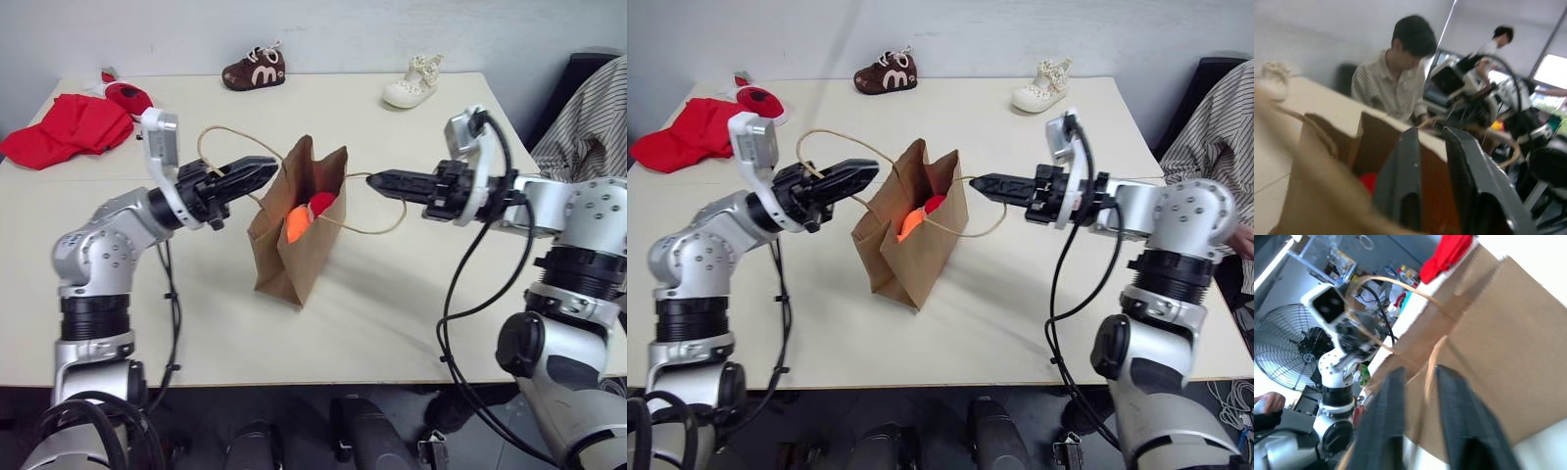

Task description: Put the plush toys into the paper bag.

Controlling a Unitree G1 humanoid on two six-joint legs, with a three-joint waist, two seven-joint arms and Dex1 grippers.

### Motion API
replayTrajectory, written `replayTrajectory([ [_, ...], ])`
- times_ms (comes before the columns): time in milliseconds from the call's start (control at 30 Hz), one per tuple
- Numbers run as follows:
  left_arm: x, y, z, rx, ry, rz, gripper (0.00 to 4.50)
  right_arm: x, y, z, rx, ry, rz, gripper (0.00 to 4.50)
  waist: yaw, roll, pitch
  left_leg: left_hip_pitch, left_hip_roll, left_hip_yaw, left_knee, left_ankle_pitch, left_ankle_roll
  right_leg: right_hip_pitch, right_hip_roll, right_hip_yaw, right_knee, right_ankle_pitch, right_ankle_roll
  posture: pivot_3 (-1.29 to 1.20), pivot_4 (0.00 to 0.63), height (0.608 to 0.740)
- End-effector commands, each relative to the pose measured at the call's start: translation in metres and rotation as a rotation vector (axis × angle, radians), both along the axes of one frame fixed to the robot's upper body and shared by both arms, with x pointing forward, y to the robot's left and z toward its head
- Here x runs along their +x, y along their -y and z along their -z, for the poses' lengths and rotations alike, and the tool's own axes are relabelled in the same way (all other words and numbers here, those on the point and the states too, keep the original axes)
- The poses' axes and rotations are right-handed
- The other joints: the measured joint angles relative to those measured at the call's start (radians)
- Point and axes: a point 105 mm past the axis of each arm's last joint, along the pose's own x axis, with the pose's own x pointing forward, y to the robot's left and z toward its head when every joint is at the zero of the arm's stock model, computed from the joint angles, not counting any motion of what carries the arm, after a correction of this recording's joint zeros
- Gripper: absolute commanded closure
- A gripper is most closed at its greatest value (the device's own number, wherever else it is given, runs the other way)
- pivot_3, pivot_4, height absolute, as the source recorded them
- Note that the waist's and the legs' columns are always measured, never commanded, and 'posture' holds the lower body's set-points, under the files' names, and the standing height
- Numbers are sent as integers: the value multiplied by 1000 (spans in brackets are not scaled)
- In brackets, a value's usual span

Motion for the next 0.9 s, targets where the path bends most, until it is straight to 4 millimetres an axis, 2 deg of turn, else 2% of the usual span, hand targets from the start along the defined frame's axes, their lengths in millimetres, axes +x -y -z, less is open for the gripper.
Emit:
replayTrajectory([
  [33, -3, -8, -9, 88, 107, -45, 2350, -22, 3, -11, 23, 67, -104, 2195, 3, 0, 0, 0, 0, 0, 0, 0, 0, 0, 0, 0, 0, 0, 0, 0, 150, 740],
  [100, 2, -19, -8, 156, 145, -103, 1726, -28, 10, -10, 29, 77, -115, 1511, 6, 0, 0, 0, 0, 0, 1, 0, 0, 0, 0, 0, -1, 0, 0, 0, 150, 740],
  [233, 1, -30, -5, 202, 146, -113, 469, -22, 23, 1, 36, 86, -55, 148, 7, 0, 0, 0, 0, 0, 1, -1, 1, 1, 0, 0, -1, 1, 1, 0, 150, 740],
  [267, 0, -31, -3, 223, 143, -109, 127, -20, 26, 7, 27, 91, -38, 0, 8, 0, 0, 0, 0, 1, 1, -1, 2, 1, 0, 0, -2, 1, 1, 0, 150, 740],
  [367, -2, -43, 11, 326, 143, -134, 30, -15, 34, 23, -12, 148, 31, 0, 7, 0, 0, 0, 0, 1, 1, -1, 2, 1, 0, 0, -3, 1, 1, 0, 150, 740],
  [500, 1, -59, 11, 284, 164, -211, 30, -14, 47, 41, 30, 125, 72, 0, 7, -1, 0, 0, 0, 1, 0, -1, 2, 1, 0, 0, -3, 1, 1, 0, 150, 740],
  [567, -5, -64, 18, 301, 143, -191, 30, -14, 47, 54, -1, 133, 92, 0, 6, -1, 0, 0, 0, 1, 1, -1, 2, 1, 0, 0, -2, 1, 1, 0, 150, 740],
  [667, -8, -73, 28, 316, 97, -210, 30, -17, 37, 75, -73, 173, 87, 0, 5, -1, 0, 0, 1, 1, 1, -1, 2, 1, 0, 1, -2, 1, 1, 0, 150, 740],
  [733, -12, -76, 40, 356, 75, -218, 0, -14, 30, 86, -121, 257, 111, 387, 3, -1, 0, 0, 1, 1, 1, -1, 2, 1, 0, 1, -2, 1, 1, 0, 150, 740],
  [800, -22, -71, 50, 374, 59, -193, 0, -20, 13, 94, -170, 389, 67, 924, 2, -1, 0, 0, 0, 1, 1, -1, 2, 1, 0, 1, -2, 1, 1, 0, 150, 740],
  [900, -38, -53, 55, 365, 84, -159, 0, -31, -18, 103, -232, 599, -11, 2018, 4, -1, 0, 0, 1, 1, 0, -2, 1, 1, 0, 1, -3, 1, 1, 0, 150, 740],
])
